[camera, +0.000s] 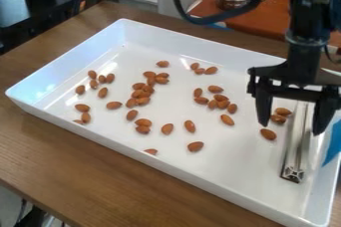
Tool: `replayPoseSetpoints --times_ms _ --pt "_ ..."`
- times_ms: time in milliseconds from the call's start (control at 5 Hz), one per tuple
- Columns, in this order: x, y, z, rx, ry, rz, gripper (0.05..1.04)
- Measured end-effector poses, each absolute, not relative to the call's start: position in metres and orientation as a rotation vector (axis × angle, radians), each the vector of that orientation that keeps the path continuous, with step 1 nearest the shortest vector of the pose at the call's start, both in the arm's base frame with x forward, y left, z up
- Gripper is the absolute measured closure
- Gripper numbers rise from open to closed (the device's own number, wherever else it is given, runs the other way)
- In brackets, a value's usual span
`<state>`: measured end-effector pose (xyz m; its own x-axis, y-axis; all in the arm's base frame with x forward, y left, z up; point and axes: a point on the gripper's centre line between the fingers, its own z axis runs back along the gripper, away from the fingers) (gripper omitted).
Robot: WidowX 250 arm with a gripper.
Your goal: Sweep into pile
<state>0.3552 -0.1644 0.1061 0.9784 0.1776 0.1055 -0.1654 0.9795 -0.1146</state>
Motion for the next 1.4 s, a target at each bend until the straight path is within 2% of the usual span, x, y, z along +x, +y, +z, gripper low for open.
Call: replayPoseSetpoints --times_ms 200,400,800,1400 --pt "0.362 -0.166 0.104 -0.105 -0.117 0.193 0.091" --pt "0.364 -0.165 0.1 -0.093 -0.124 0.209 0.146" --pt "0.363 -0.167 0.09 -0.073 -0.107 0.197 0.713" --pt "0.367 -0.168 0.087 -0.071 -0.096 0.21 0.733"
